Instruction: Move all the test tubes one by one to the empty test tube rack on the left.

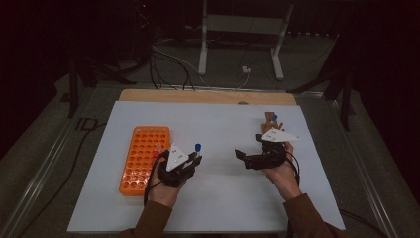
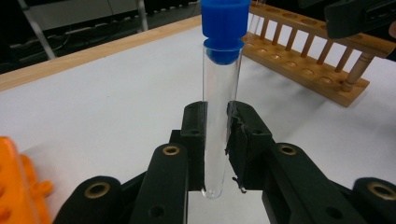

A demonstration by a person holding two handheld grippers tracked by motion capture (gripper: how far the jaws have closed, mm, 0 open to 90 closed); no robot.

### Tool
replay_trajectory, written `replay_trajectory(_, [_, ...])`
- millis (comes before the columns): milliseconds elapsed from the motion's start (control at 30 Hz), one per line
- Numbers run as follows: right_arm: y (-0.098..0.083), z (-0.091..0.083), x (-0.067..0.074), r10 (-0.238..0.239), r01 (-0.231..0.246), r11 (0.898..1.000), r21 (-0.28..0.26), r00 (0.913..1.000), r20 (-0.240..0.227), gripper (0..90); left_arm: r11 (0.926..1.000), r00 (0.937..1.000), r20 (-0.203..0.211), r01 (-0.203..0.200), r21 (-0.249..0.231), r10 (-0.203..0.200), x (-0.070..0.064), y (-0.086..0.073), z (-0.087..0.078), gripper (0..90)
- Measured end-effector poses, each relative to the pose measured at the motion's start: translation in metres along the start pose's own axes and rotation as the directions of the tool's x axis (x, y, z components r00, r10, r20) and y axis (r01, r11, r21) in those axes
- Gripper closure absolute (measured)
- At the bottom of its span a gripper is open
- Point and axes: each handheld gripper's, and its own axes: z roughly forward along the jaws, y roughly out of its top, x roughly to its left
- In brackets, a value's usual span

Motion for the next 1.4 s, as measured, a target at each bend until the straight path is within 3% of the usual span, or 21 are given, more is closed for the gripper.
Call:
replay_trajectory(267, [-0.004, -0.008, -0.011, 0.002, -0.002, 1.000, -0.005, 0.9988, 0.048, 0.3, 0.9995, 0.9995, -0.005, 0.031, -0.008, -0.031, 0.014, -0.011, -0.021, 77.0])
replay_trajectory(400, [-0.006, -0.012, -0.015, 0.003, -0.002, 1.000, -0.025, 0.9977, 0.068, 0.3, 0.9996, 0.9997, -0.006, 0.025, -0.013, -0.025, 0.020, -0.016, -0.034, 76.9])
replay_trajectory(700, [-0.007, -0.017, -0.018, 0.006, -0.003, 0.999, -0.041, 0.9972, 0.074, 0.3, 0.9995, 0.9990, -0.035, 0.027, -0.017, -0.028, 0.035, -0.029, -0.061, 76.9])
replay_trajectory(1267, [-0.008, -0.018, -0.017, 0.005, -0.002, 0.999, -0.049, 0.9974, 0.072, 0.3, 0.9995, 0.9959, -0.086, 0.028, 0.013, -0.027, 0.049, -0.055, -0.082, 76.9])
replay_trajectory(1400, [-0.008, -0.018, -0.016, 0.003, 0.000, 0.999, -0.048, 0.9976, 0.070, 0.3, 0.9986, 0.9960, -0.085, 0.029, 0.044, -0.025, 0.050, -0.061, -0.081, 76.9])
